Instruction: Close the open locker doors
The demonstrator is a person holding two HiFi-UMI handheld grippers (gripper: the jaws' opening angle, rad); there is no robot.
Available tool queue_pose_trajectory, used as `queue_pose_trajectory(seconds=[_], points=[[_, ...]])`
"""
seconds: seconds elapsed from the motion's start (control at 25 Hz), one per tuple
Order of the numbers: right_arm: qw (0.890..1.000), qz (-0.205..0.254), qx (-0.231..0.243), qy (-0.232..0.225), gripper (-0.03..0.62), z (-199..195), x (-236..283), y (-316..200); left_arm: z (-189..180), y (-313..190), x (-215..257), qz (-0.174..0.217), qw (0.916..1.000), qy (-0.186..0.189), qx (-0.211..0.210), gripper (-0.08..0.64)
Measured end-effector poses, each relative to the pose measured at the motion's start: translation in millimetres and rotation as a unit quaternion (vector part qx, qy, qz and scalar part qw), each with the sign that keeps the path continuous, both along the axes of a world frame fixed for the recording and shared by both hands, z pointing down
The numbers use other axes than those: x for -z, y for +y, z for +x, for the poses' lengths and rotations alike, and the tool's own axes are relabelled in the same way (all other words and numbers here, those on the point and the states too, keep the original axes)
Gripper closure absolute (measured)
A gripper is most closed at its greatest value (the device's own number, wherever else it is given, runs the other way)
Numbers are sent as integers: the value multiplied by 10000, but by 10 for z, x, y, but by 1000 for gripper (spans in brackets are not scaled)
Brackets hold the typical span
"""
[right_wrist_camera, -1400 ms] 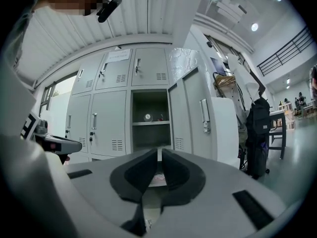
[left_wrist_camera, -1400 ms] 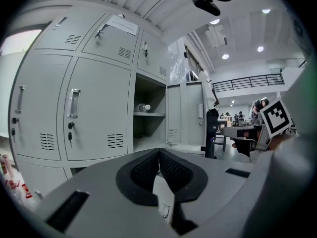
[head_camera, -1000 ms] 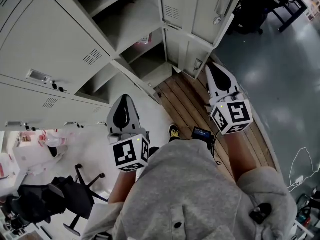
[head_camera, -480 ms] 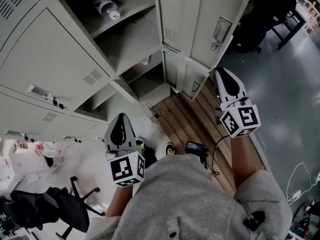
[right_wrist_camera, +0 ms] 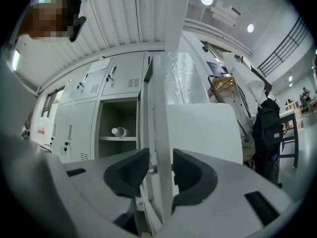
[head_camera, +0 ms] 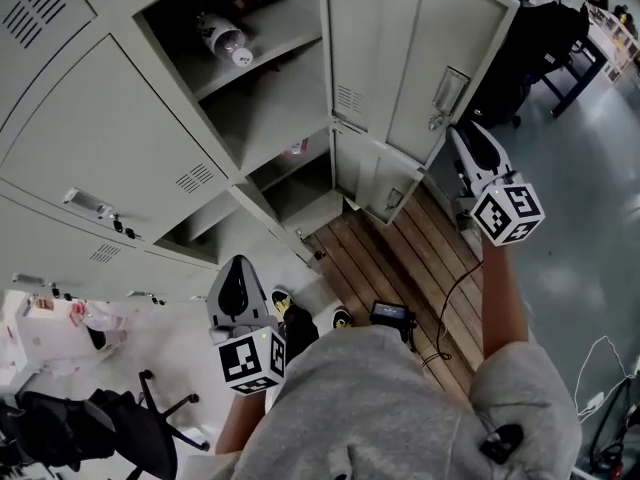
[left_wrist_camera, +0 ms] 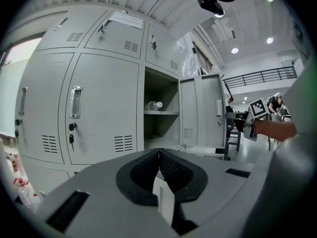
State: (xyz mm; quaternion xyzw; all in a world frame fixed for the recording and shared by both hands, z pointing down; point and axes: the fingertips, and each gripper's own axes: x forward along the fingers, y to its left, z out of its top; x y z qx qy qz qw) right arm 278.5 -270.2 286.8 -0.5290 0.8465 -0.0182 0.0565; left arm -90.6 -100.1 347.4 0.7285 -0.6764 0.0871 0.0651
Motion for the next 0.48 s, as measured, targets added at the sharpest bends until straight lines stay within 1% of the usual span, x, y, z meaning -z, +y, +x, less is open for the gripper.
queue_pose_trajectory(seconds=[0.12,0.24,0.4,0.48], points=[[9995,11,290,-103,451,-33,40,-41,-56,22,-12,-2,10000,-9,69,548],[9994,51,327,-70,451,-46,40,-18,-113,41,-6,12,9999,-20,137,548],[9996,49,263,-6,451,-28,-1,-26,-157,49,1,38,9998,-6,186,548],[9993,5,378,-18,451,-59,-20,-28,-162,58,-1,37,9998,-3,184,548]])
